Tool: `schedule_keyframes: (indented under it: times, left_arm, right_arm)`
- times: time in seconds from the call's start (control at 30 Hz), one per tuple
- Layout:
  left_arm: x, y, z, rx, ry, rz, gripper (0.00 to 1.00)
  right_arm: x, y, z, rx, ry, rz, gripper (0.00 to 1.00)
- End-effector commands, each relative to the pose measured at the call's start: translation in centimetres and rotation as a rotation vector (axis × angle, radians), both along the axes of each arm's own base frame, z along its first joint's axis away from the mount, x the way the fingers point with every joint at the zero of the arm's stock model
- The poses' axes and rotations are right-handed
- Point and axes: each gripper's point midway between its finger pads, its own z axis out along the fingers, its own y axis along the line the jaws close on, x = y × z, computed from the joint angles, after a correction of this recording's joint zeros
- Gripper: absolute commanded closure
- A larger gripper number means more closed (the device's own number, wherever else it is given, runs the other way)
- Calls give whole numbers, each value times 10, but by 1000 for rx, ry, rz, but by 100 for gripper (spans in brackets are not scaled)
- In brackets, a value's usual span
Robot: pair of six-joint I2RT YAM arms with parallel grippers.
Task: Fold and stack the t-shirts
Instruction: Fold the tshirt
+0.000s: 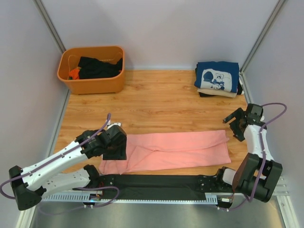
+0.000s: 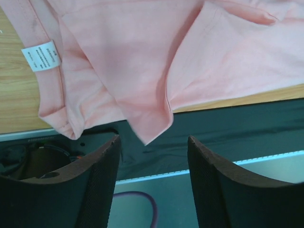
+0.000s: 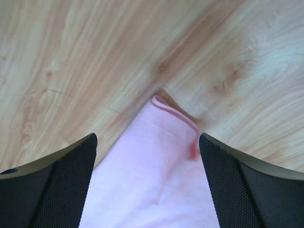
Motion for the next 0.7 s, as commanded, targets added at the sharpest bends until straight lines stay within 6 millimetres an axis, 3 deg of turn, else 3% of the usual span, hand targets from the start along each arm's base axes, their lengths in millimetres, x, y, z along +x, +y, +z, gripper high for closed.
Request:
schedule_keyframes:
  times: [0.0,0.1,0.13,0.27,0.3,0.4,0.57,0.6,0.67]
  left_arm:
    - [-8,-1,5,-43,5,37,34]
    - [5,5,4,-15,-62,86,33]
    - [11,2,4,-23,-86,95,33]
    - [37,-4,-11,-14,-139,151,34]
    - [47,-11,-17,-20,-143,165,36]
    - [70,-13,-41,-2,-119,214,41]
    - [93,-18,-86,71,-29,221,45]
    - [94,-18,-104,111,13,219,47]
    - [104,-22,-113,126,27,220,49]
  right_arm:
    - [24,5,31,12,-155,15,11]
    - [31,28,41,15,-199,98,12]
    - [32,47,39,18,-194,158,13]
    - [27,97,18,59,-158,297,17]
    - [18,113,3,75,-122,340,18]
    - [4,137,-21,86,-68,403,19]
    - [-23,155,-46,67,-11,429,21]
    - [-30,168,-44,74,-28,465,22]
    - [-48,179,-52,90,-13,463,23]
